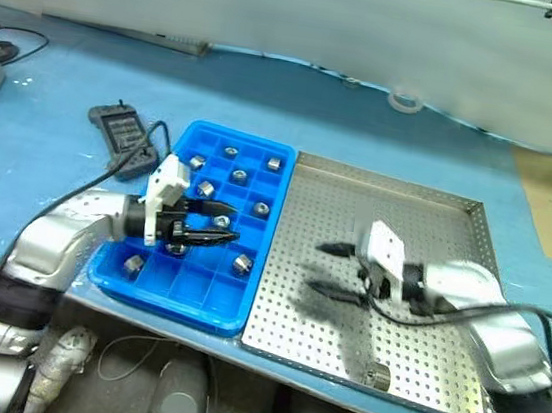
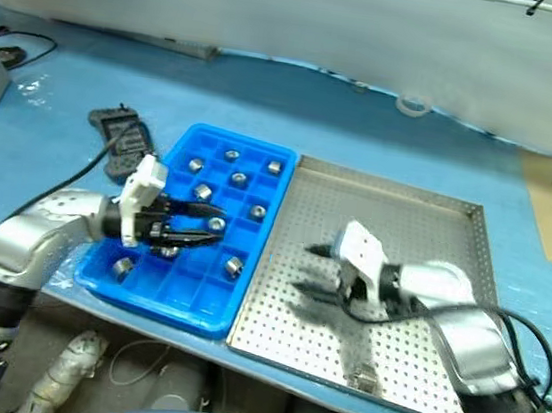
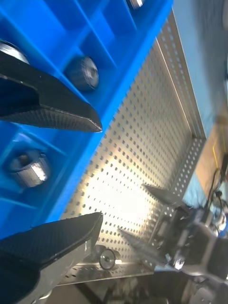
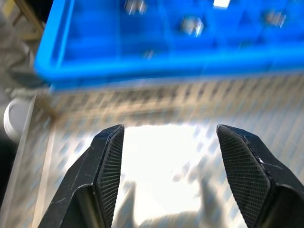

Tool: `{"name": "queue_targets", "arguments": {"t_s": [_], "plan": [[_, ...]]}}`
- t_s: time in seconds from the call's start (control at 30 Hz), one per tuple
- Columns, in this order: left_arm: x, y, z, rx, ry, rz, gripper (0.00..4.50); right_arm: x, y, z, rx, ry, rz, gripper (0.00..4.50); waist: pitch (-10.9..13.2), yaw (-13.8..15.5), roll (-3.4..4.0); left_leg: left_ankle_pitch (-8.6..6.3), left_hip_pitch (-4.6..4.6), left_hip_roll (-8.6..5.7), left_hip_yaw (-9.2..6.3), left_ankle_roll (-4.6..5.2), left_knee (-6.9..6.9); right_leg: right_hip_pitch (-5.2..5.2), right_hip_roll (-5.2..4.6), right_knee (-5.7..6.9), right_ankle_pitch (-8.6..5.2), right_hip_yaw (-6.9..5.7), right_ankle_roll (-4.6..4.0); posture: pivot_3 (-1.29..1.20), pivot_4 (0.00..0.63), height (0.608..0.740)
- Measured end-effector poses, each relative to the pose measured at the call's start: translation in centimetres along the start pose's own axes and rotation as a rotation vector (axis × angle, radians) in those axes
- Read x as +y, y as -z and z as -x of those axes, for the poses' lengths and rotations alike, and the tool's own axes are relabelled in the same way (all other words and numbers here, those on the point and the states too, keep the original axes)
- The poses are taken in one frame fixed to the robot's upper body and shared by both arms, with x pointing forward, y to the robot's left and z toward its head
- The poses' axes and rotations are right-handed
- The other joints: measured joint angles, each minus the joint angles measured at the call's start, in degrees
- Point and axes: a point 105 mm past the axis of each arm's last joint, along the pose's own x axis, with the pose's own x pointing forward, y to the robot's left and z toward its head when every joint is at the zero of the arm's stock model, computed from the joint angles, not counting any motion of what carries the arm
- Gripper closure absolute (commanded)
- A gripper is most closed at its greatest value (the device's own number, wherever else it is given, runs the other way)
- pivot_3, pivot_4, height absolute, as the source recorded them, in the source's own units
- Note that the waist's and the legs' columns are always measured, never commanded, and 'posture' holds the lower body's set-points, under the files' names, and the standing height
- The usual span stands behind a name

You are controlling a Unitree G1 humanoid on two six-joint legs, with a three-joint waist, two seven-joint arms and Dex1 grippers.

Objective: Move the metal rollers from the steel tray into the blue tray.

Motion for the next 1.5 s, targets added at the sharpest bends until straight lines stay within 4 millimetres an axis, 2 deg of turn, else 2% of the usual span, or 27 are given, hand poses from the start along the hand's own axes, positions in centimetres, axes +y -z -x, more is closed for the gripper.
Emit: {"name": "queue_targets", "arguments": {"t_s": [0.13,0.23,0.3,0.5,0.6,0.77,0.93,1.2,1.4,1.5], "plan": [[-0.3,-0.2,-4.9,-0.041,0.161,-0.029,1.68,1.0,2.2,2.7,0.087,0.123,-0.058,1.28,-0.1,-3.0,0.28,-0.13,0.06,-0.04,0.18,0.22,0.11,0.08,-0.06,-0.19,-0.13,0.23,-0.22,-0.35,0.150,0.740],[-0.8,0.5,-7.1,-0.038,0.234,-0.030,1.68,1.4,3.3,3.9,0.127,0.218,-0.090,1.28,-0.3,-5.7,0.12,-0.30,0.08,0.02,0.22,0.52,0.15,0.10,-0.03,-0.27,-0.14,0.24,-0.23,-0.41,0.150,0.740],[-1.2,0.8,-7.8,-0.040,0.272,-0.024,1.68,2.1,4.6,4.4,0.155,0.264,-0.144,1.28,-0.3,-7.4,0.16,-0.37,0.06,0.03,0.26,0.62,0.16,0.09,-0.02,-0.33,-0.14,0.28,-0.25,-0.44,0.150,0.740],[-2.7,1.0,-7.8,-0.038,0.315,-0.004,1.68,3.0,6.5,6.0,0.197,0.381,-0.230,1.28,-0.4,-9.4,0.43,-0.53,0.05,0.01,0.28,0.89,0.24,0.29,-0.04,-0.64,-0.15,0.26,-0.29,-0.49,0.150,0.740],[-4.3,0.6,-7.5,-0.035,0.330,0.020,1.68,3.4,6.1,5.7,0.194,0.398,-0.228,1.28,-0.4,-10.2,0.51,-0.57,0.03,-0.03,0.28,0.94,0.25,0.32,-0.07,-0.75,-0.14,0.26,-0.31,-0.49,0.150,0.740],[-7.6,-0.1,-6.0,-0.012,0.364,0.005,1.68,5.0,4.4,4.1,0.166,0.345,-0.212,1.28,-0.4,-10.4,0.67,-0.58,0.07,-0.02,0.26,0.94,0.24,0.35,-0.06,-0.81,-0.14,0.22,-0.31,-0.46,0.150,0.740],[-7.6,-0.6,-5.5,0.019,0.302,0.019,1.68,5.5,4.3,4.3,0.178,0.341,-0.244,1.28,-0.3,-10.1,0.80,-0.61,0.14,-0.17,0.23,0.98,0.26,0.29,-0.10,-0.91,-0.34,0.34,0.01,-0.43,0.150,0.740],[-7.9,-1.0,-5.8,0.023,0.260,0.059,1.68,7.0,5.3,4.6,0.223,0.294,-0.306,1.28,-0.4,-10.2,0.76,-0.62,0.11,-0.11,0.22,0.98,0.24,0.23,-0.07,-0.90,-0.18,0.30,-0.24,-0.42,0.150,0.740],[-7.8,-1.2,-6.2,0.013,0.237,0.067,1.68,6.2,5.9,4.6,0.202,0.341,-0.366,1.28,-0.4,-10.2,0.73,-0.62,0.11,-0.13,0.22,0.98,0.25,0.23,-0.08,-0.91,-0.19,0.31,-0.23,-0.42,0.150,0.740],[-7.8,-1.5,-6.6,-0.004,0.233,0.075,1.68,6.2,6.0,4.5,0.164,0.351,-0.465,1.28,-0.4,-10.3,0.77,-0.61,0.10,-0.14,0.22,0.97,0.27,0.20,-0.08,-0.91,-0.31,0.34,-0.03,-0.41,0.150,0.740]]}}
